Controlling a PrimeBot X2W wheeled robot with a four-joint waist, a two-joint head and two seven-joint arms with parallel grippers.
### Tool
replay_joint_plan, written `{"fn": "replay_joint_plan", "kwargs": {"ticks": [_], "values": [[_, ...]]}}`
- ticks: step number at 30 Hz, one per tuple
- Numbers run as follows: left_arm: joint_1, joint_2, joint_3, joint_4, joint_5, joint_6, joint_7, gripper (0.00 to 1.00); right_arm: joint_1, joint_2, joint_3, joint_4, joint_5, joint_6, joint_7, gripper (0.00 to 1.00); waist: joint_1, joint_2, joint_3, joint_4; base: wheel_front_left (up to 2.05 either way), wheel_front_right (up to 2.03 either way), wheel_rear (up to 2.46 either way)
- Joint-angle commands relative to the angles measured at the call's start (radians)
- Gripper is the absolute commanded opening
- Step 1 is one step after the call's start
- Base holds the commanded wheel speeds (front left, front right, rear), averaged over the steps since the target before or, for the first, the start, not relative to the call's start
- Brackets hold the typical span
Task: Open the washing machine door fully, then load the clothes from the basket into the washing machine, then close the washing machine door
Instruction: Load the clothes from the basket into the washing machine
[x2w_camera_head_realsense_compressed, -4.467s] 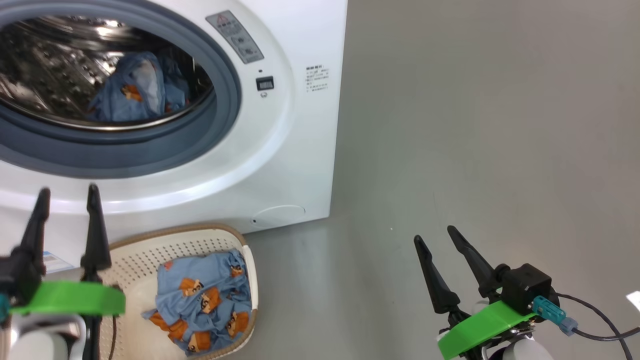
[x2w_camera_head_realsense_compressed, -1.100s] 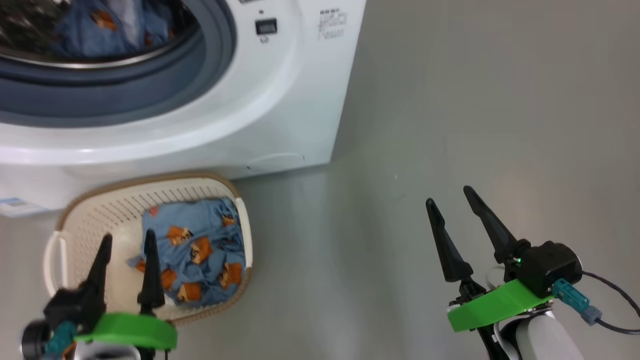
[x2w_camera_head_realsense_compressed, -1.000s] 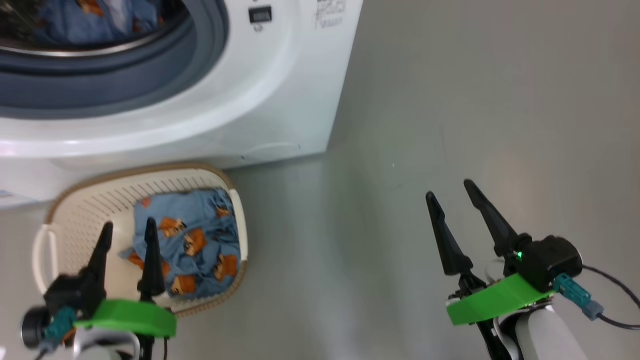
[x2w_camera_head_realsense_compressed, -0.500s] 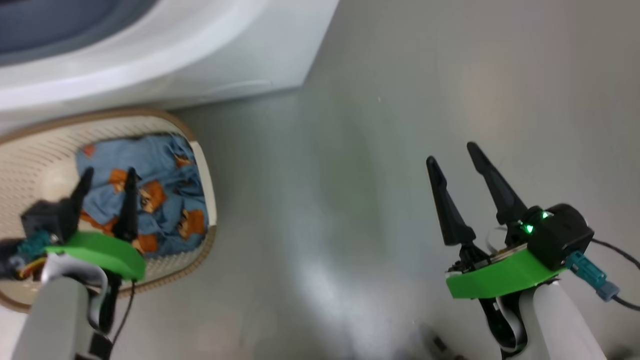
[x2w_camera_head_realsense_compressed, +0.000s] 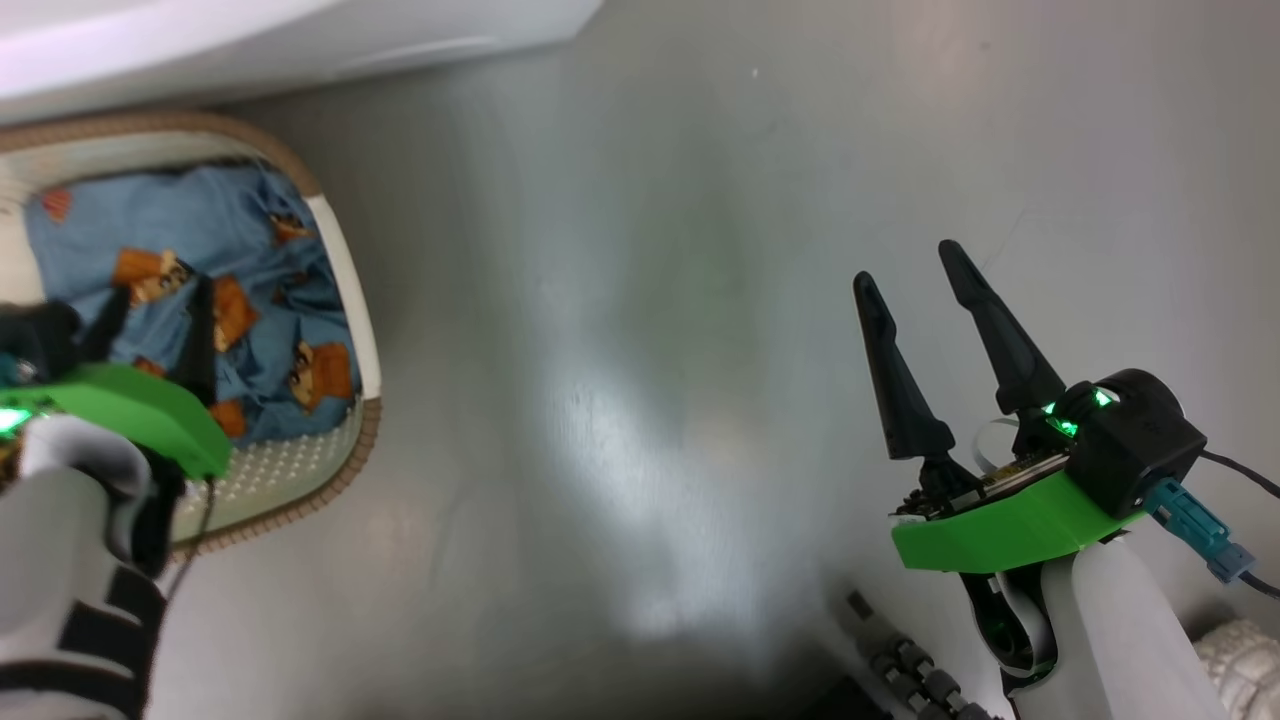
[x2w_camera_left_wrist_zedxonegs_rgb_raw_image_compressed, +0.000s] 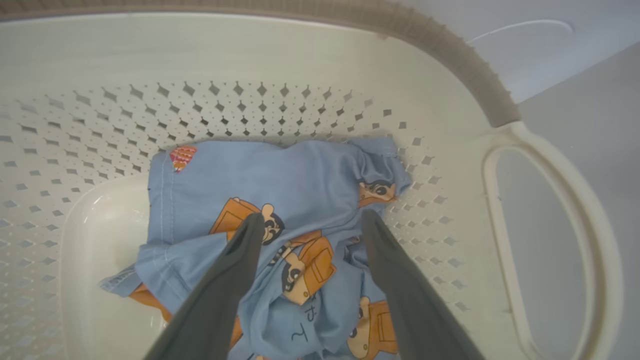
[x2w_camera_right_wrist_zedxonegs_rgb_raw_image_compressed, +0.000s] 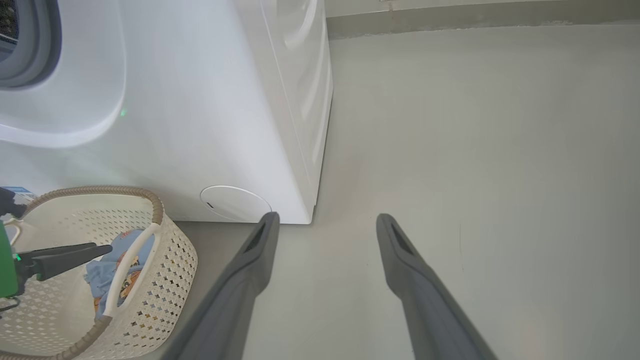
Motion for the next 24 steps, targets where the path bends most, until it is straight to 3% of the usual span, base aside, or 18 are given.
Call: {"fn": "replay_joint_plan", "kwargs": {"ticks": [1, 10, 24], "values": [[-0.016, 0.060, 0.006, 0.018, -0.021, -0.001, 0.012, 1.00, 0.020, 0.002, 0.023, -0.022, 0.020, 0.003, -0.005, 1.00, -0.0001, -0.0001, 0.061, -0.005, 0.00, 0.00, 0.00], [-0.117, 0.129, -0.070, 0.108, -0.071, -0.001, 0.110, 1.00, 0.010, 0.002, 0.039, -0.028, 0.042, 0.003, -0.005, 1.00, -0.0001, -0.0001, 0.124, -0.017, 0.00, 0.00, 0.00], [-0.209, 0.218, -0.234, 0.136, -0.097, -0.001, 0.240, 1.00, 0.008, 0.002, 0.056, -0.027, 0.087, 0.003, -0.005, 1.00, -0.0001, -0.0001, 0.182, -0.035, 0.00, 0.00, 0.00]]}}
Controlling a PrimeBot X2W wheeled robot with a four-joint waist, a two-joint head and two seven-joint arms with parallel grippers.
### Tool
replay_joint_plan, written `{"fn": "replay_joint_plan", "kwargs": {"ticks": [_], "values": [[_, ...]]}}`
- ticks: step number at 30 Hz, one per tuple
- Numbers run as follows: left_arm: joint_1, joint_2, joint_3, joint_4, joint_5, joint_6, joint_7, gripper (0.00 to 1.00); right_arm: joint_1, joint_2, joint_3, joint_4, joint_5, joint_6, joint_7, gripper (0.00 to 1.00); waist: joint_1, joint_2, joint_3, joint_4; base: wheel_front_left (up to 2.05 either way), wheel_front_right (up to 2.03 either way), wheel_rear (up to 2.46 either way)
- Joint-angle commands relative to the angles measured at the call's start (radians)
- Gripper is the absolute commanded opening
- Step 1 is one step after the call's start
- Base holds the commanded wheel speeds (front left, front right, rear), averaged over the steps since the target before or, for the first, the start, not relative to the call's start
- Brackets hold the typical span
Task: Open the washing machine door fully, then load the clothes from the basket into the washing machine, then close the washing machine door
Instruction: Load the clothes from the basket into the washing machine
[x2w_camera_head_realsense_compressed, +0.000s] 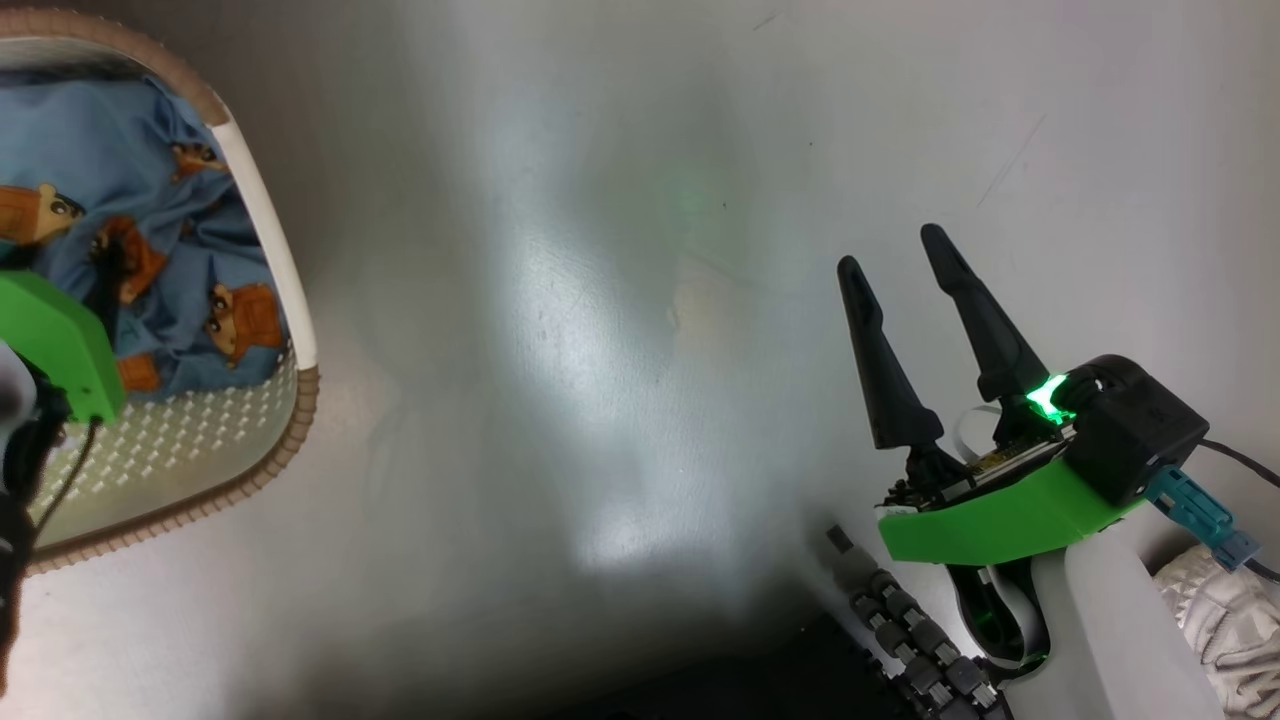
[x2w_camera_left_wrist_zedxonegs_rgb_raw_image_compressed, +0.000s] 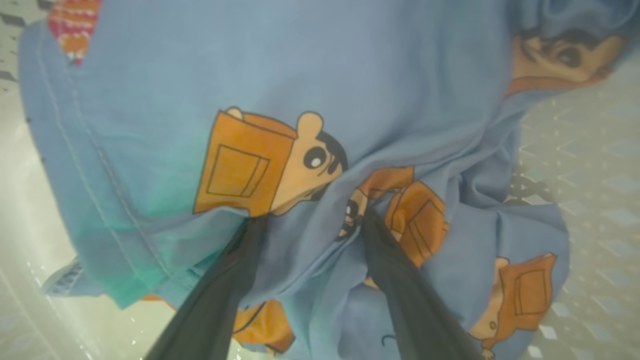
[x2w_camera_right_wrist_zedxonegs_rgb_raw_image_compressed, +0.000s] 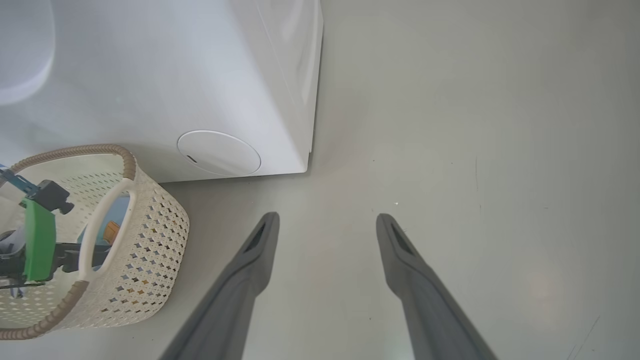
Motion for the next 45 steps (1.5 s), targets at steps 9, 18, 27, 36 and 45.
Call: {"fn": "replay_joint_plan", "kwargs": {"ticks": [9, 18, 27, 36, 45], "values": [[-0.046, 0.040, -0.030, 0.047, -0.018, -0.001, 0.011, 0.98, 0.050, 0.001, 0.023, -0.021, 0.025, 0.003, -0.005, 1.00, 0.0000, -0.0001, 0.011, -0.007, 0.00, 0.00, 0.00], [-0.026, 0.022, -0.061, 0.075, -0.076, -0.002, -0.017, 0.00, 0.025, 0.001, 0.010, -0.025, 0.034, 0.003, -0.005, 1.00, 0.0000, -0.0001, -0.008, -0.013, 0.00, 0.00, 0.00], [0.041, -0.004, -0.073, 0.060, -0.152, -0.002, -0.144, 0.00, -0.004, 0.001, -0.010, -0.011, 0.020, 0.003, -0.005, 1.00, 0.0000, -0.0001, -0.094, 0.017, 0.00, 0.00, 0.00], [0.115, -0.032, -0.097, 0.022, -0.222, -0.002, -0.253, 0.00, -0.002, 0.001, -0.025, 0.004, 0.002, 0.003, -0.005, 1.00, 0.0000, -0.0001, -0.183, 0.063, 0.00, 0.00, 0.00], [0.189, -0.056, -0.095, -0.051, -0.254, -0.002, -0.301, 0.00, 0.009, 0.001, -0.029, 0.031, -0.016, 0.003, -0.005, 1.00, 0.0000, -0.0001, -0.289, 0.112, 0.00, 0.00, 0.00]]}}
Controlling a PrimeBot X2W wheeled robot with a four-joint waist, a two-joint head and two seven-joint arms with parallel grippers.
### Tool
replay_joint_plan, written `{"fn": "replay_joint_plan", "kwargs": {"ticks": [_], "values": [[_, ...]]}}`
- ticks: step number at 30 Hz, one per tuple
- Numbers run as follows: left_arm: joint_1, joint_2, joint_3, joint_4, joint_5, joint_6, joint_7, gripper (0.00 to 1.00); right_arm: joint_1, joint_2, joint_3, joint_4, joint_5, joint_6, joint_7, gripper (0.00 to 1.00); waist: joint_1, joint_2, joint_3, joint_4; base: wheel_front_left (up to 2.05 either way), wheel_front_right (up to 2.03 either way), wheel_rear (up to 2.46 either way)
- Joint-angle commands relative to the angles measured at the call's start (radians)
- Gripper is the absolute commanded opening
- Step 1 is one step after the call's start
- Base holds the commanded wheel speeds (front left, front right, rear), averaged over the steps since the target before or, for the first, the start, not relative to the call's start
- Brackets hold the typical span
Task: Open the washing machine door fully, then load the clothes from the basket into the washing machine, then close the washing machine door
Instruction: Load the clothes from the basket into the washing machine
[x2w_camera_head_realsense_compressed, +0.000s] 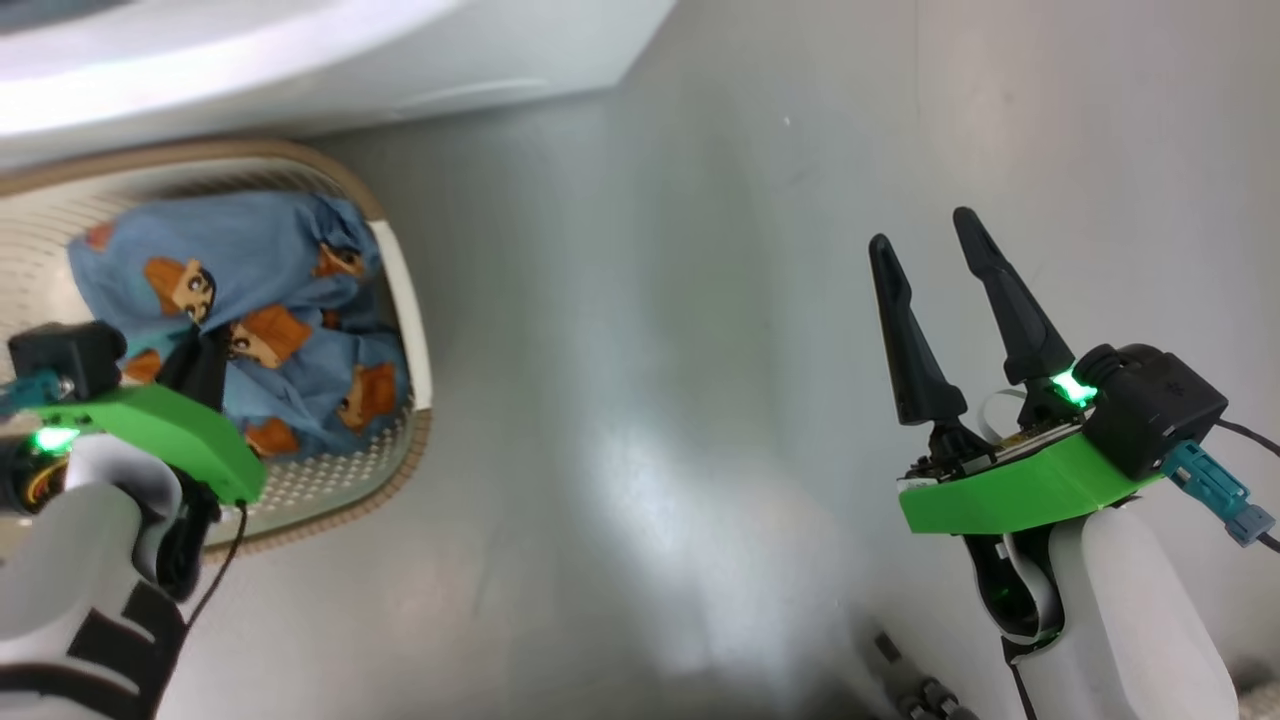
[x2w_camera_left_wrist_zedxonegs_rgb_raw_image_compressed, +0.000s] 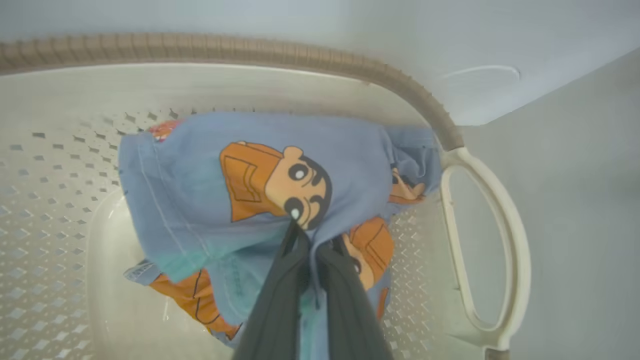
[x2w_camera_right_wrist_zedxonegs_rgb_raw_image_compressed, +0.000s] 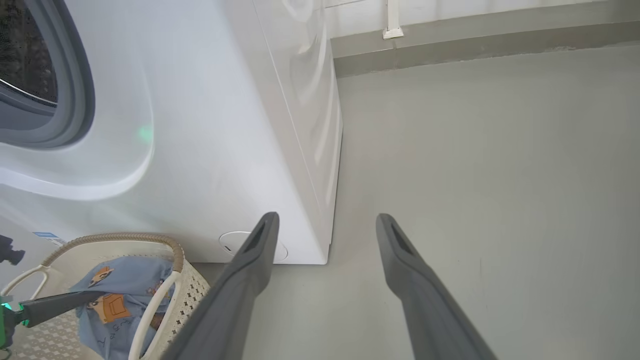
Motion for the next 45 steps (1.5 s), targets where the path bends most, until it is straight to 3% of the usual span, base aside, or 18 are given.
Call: {"fn": "replay_joint_plan", "kwargs": {"ticks": [1, 7, 23, 35, 45], "values": [[0.038, 0.038, 0.037, -0.025, -0.001, -0.001, -0.013, 0.00, 0.044, 0.002, 0.019, -0.016, -0.004, 0.003, -0.005, 1.00, 0.0000, 0.0000, -0.055, 0.035, 0.00, 0.00, 0.00], [0.148, 0.015, 0.149, -0.172, 0.070, 0.018, -0.013, 0.00, 0.058, 0.002, 0.016, -0.001, -0.015, 0.003, -0.005, 1.00, 0.0000, 0.0000, -0.136, 0.059, 0.00, 0.00, 0.00], [0.341, -0.048, 0.320, -0.402, 0.208, 0.029, -0.014, 0.00, 0.108, 0.002, 0.026, 0.049, 0.002, 0.003, -0.005, 1.00, 0.0000, 0.0000, -0.316, 0.085, 0.00, 0.00, 0.00], [0.430, -0.083, 0.366, -0.560, 0.281, 0.058, -0.014, 0.00, 0.141, 0.002, 0.031, 0.084, 0.017, 0.003, -0.005, 1.00, 0.0000, 0.0000, -0.414, 0.089, 0.00, 0.00, 0.00], [0.503, -0.074, 0.402, -0.722, 0.330, 0.096, -0.014, 0.00, 0.165, 0.002, 0.025, 0.101, 0.021, 0.003, -0.005, 1.00, 0.0000, 0.0000, -0.477, 0.096, 0.00, 0.00, 0.00]]}}
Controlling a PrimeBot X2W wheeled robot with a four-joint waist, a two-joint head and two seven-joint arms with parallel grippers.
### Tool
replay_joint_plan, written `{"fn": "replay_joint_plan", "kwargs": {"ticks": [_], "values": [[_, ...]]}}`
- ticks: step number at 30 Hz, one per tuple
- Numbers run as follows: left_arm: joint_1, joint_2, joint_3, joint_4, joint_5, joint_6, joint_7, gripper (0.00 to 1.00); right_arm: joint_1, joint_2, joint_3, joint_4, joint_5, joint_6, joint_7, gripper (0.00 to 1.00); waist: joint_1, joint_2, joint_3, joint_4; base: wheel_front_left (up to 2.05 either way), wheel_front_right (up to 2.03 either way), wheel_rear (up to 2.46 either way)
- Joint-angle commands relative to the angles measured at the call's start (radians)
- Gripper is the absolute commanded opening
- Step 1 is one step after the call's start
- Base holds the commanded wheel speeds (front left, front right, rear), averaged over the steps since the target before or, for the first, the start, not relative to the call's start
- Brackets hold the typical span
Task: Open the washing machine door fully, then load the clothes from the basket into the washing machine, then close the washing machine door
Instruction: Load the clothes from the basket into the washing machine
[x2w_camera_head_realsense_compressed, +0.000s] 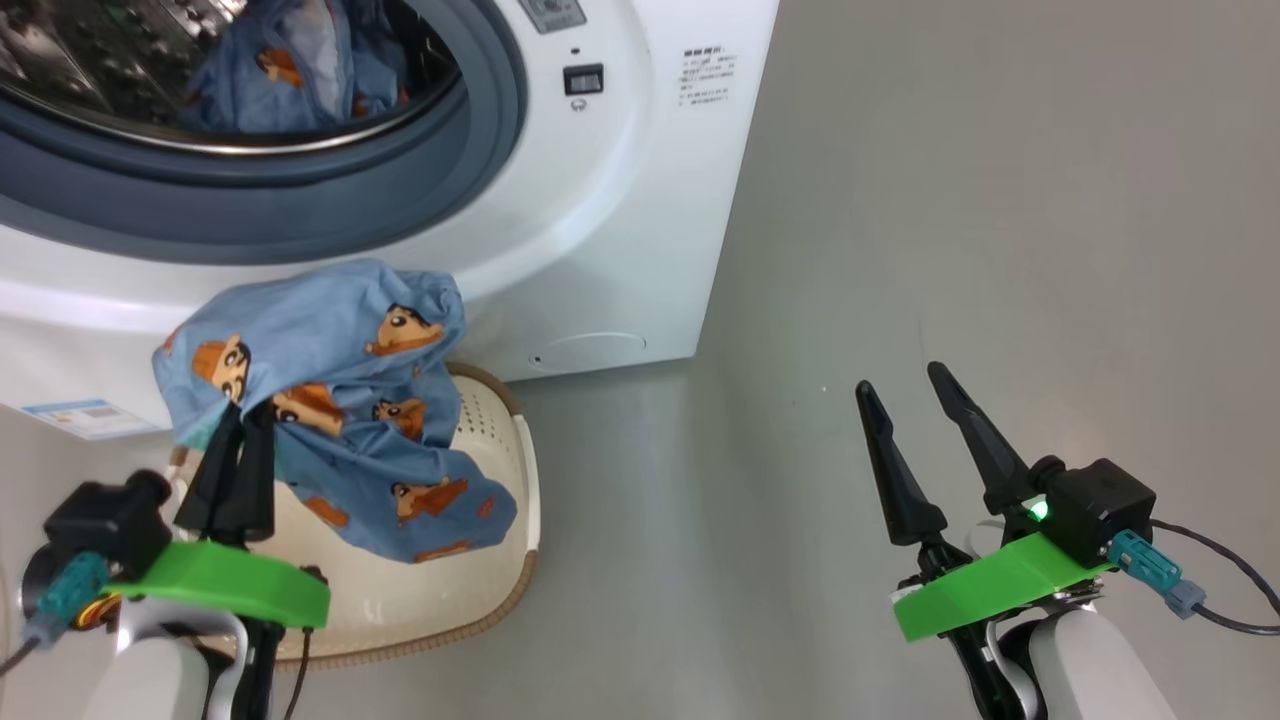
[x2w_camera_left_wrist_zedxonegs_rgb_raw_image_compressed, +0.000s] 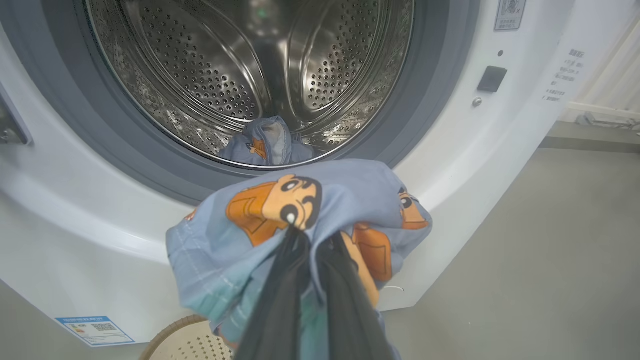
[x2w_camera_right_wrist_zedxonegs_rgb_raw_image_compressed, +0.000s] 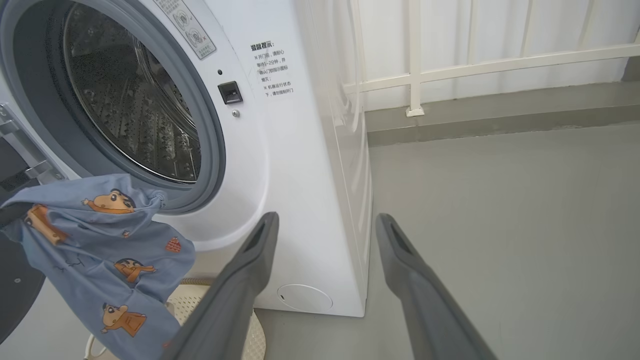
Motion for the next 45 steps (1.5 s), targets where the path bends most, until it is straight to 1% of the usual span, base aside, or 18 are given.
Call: {"fn": "replay_joint_plan", "kwargs": {"ticks": [1, 6, 10, 18, 19, 27, 34, 39, 45], "values": [[0.013, 0.036, 0.044, -0.046, 0.019, 0.010, -0.006, 0.00, 0.022, 0.004, 0.022, -0.019, 0.018, 0.003, -0.005, 1.00, -0.0001, -0.0001, -0.018, 0.003, 0.00, 0.00, 0.00], [0.063, 0.035, 0.062, -0.114, 0.042, 0.037, -0.006, 0.00, 0.033, 0.004, 0.011, -0.017, 0.017, 0.003, -0.005, 1.00, -0.0001, -0.0001, -0.057, 0.003, 0.00, 0.00, 0.00], [0.112, 0.023, 0.081, -0.159, 0.060, 0.057, -0.006, 0.00, 0.047, 0.004, -0.011, -0.023, -0.008, 0.003, -0.005, 1.00, -0.0001, -0.0001, -0.096, 0.001, 0.00, 0.00, 0.00], [0.191, 0.008, 0.122, -0.217, 0.099, 0.076, -0.006, 0.00, 0.077, 0.004, -0.031, -0.042, -0.045, 0.003, -0.005, 1.00, -0.0001, -0.0001, -0.156, -0.006, 0.00, 0.00, 0.00], [0.216, 0.001, 0.132, -0.233, 0.115, 0.081, -0.006, 0.00, 0.083, 0.004, -0.033, -0.045, -0.063, 0.003, -0.005, 1.00, -0.0001, -0.0001, -0.169, -0.009, 0.00, 0.00, 0.00], [0.300, -0.041, 0.162, -0.269, 0.150, 0.085, -0.006, 0.00, 0.109, 0.004, -0.049, -0.061, -0.091, 0.003, -0.005, 1.00, -0.0001, -0.0001, -0.212, -0.008, 0.00, 0.00, 0.00], [0.355, -0.077, 0.200, -0.280, 0.171, 0.074, -0.006, 0.00, 0.138, 0.004, -0.068, -0.076, -0.106, 0.003, -0.005, 1.00, -0.0001, -0.0001, -0.250, -0.002, 0.00, 0.00, 0.00], [0.388, -0.096, 0.223, -0.286, 0.191, 0.074, -0.006, 0.00, 0.163, 0.004, -0.079, -0.082, -0.110, 0.003, -0.005, 1.00, -0.0001, -0.0001, -0.281, 0.003, 0.00, 0.00, 0.00], [0.423, -0.115, 0.236, -0.297, 0.209, 0.068, -0.006, 0.00, 0.185, 0.004, -0.087, -0.087, -0.109, 0.003, -0.005, 1.00, -0.0001, -0.0001, -0.308, 0.012, 0.00, 0.00, 0.00]]}}
